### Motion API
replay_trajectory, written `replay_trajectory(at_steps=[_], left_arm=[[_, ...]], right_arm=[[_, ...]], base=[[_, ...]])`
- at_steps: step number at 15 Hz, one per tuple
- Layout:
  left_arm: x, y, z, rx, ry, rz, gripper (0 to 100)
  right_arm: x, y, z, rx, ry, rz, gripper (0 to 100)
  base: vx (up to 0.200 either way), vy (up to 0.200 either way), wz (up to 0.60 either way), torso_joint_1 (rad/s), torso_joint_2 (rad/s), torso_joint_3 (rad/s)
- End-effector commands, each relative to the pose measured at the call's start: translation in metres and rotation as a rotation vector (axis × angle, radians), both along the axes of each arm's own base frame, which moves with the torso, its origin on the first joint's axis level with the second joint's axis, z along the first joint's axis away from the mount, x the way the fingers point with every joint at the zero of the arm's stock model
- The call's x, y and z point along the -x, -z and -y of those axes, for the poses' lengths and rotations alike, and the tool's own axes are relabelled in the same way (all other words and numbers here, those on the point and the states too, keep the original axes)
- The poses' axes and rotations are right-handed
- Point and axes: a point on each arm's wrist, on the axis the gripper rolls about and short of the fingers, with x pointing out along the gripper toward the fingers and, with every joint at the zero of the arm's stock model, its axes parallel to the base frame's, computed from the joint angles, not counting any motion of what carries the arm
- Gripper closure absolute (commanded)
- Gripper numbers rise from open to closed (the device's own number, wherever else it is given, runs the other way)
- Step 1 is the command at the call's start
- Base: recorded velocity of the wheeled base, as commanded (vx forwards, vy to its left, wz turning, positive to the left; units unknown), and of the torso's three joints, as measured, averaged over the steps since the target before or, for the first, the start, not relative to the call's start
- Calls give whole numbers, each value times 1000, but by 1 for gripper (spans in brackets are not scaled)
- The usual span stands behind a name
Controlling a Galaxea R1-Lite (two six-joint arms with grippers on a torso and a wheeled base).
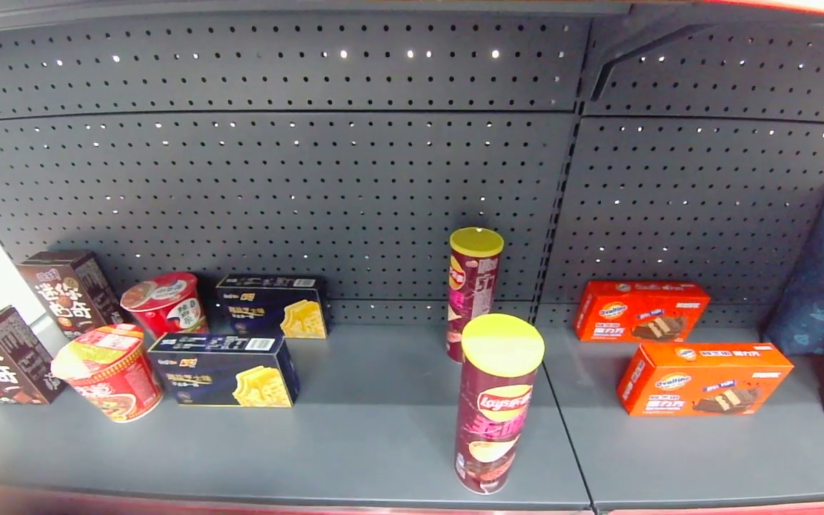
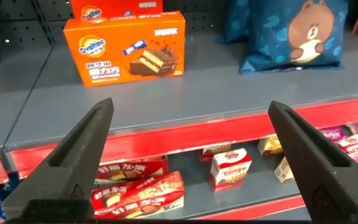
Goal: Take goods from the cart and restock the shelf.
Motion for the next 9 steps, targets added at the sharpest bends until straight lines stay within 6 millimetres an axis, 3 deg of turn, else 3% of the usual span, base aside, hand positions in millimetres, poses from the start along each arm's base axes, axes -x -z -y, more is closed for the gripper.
replay_trajectory(at_steps=[1, 9], left_arm=[[0, 0, 0, 0, -1, 1, 0], [0, 0, 0, 41, 2, 5, 0]], right_arm=[[-1, 0, 0, 0, -5, -7, 0], [-1, 0, 0, 0, -5, -7, 0]], base=[[0, 0, 0, 0, 0, 0], [0, 0, 0, 0, 0, 0]])
